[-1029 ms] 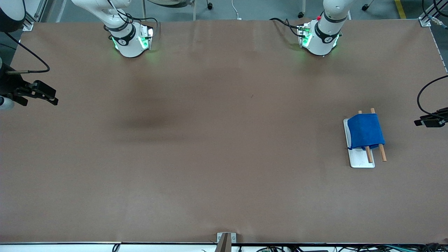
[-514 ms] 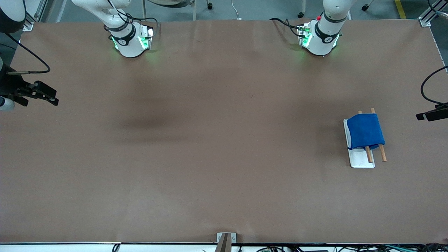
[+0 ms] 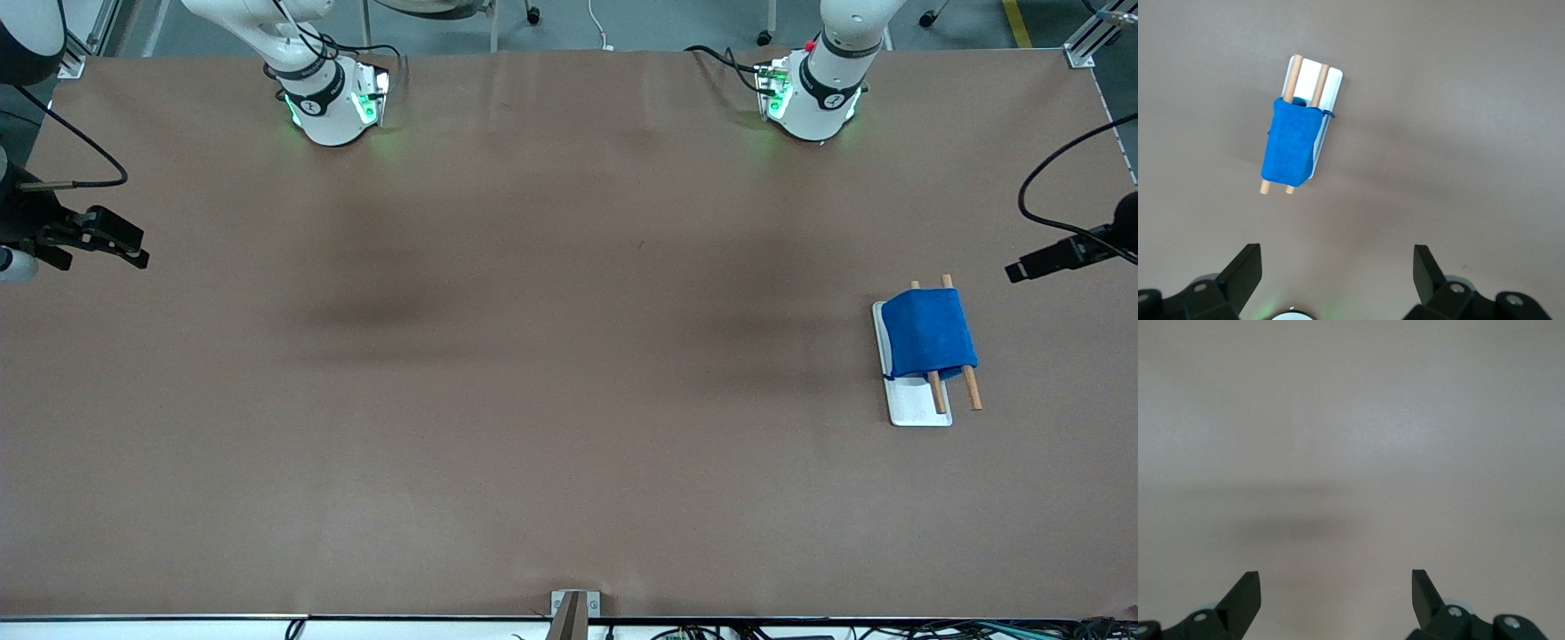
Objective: Right arm passes towel to left arm to hang
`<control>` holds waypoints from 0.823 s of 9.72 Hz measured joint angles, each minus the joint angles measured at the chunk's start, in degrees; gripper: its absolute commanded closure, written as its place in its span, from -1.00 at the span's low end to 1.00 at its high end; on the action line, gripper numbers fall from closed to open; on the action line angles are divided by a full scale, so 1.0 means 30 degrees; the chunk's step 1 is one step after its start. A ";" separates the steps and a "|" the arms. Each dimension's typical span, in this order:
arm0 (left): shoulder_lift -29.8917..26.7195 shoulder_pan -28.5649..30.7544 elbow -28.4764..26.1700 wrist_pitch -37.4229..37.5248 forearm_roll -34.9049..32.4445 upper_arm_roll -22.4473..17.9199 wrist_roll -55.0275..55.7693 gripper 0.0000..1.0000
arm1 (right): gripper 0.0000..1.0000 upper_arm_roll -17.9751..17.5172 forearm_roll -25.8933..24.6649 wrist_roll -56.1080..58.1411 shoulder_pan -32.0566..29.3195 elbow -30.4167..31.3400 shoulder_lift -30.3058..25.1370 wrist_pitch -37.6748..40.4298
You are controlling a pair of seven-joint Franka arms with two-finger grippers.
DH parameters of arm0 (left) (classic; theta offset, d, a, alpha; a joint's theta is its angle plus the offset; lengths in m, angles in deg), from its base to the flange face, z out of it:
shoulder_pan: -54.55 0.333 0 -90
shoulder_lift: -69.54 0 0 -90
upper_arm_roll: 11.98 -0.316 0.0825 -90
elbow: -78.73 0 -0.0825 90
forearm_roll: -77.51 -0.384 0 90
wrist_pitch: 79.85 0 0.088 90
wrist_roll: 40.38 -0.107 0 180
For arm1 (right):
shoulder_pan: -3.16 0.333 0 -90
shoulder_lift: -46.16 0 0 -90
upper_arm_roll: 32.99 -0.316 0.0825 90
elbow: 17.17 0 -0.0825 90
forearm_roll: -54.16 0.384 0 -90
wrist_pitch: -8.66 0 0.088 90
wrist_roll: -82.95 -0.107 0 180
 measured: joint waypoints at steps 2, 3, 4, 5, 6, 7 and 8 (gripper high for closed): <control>-0.0261 0.0011 0.0450 0.0000 -0.0741 0.1186 -0.0027 -1.00 | -1.00 0.0001 0.0000 0.0000 -0.0031 0.0001 0.0005 0.0000; -0.0286 -0.0038 0.0651 -0.0011 -0.0838 0.1422 -0.0210 -1.00 | -1.00 0.0000 0.0000 0.0000 -0.0036 0.0001 0.0011 0.0000; -0.0296 -0.0351 0.0857 -0.0028 -0.0840 0.1292 -0.0522 -1.00 | -1.00 0.0000 0.0000 0.0000 -0.0041 0.0002 0.0016 0.0000; -0.0376 -0.1462 0.1010 -0.0132 -0.0840 0.0400 -0.0656 -1.00 | -1.00 -0.0001 0.0000 0.0000 -0.0043 0.0001 0.0020 0.0000; -0.0699 -0.3648 0.1098 -0.0266 -0.0825 -0.1601 -0.0693 -1.00 | -1.00 -0.0001 0.0000 0.0000 -0.0046 0.0001 0.0025 0.0000; -0.1154 -0.6102 0.1073 -0.0283 -0.0817 -0.3742 -0.0695 -1.00 | -1.00 -0.0004 0.0000 0.0000 -0.0050 0.0002 0.0031 0.0000; -0.1673 -0.8171 0.0865 -0.0268 -0.0814 -0.5451 -0.0694 -1.00 | -1.00 -0.0006 0.0001 0.0000 -0.0052 0.0002 0.0037 0.0000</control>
